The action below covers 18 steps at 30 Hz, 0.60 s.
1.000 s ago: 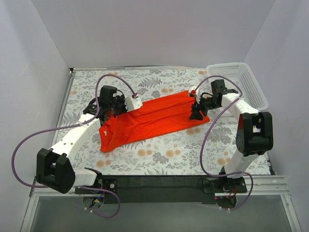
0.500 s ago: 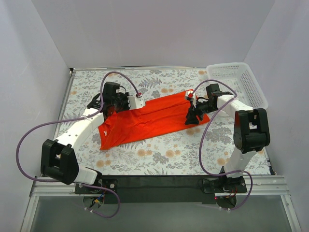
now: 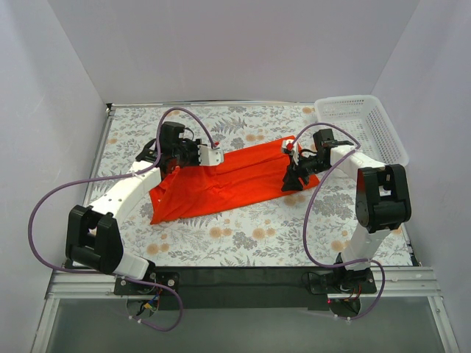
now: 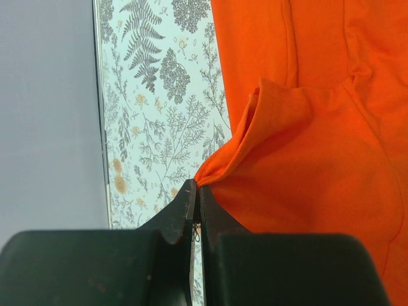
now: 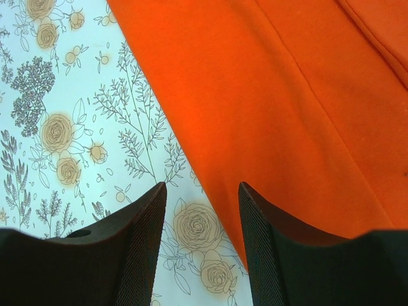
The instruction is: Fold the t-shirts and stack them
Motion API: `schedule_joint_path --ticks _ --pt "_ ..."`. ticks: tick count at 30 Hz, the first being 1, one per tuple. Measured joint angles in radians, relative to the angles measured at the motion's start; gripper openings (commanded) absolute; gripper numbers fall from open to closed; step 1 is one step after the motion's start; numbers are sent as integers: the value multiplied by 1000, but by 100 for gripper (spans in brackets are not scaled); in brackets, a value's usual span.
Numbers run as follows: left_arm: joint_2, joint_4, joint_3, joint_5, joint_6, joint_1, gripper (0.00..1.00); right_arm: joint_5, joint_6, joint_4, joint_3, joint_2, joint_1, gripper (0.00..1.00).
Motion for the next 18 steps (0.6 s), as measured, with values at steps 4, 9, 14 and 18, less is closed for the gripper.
schedule_joint_path --ticks 4,9,14,18 --pt "0 12 0 11 16 0 0 0 1 0 0 0 0 47" --pt "0 34 0 27 27 0 0 0 5 0 0 0 0 47" --pt "0 48 -3 34 31 1 0 0 11 1 0 0 0 47" --pt "0 59 -10 34 30 6 0 0 15 2 0 0 0 47"
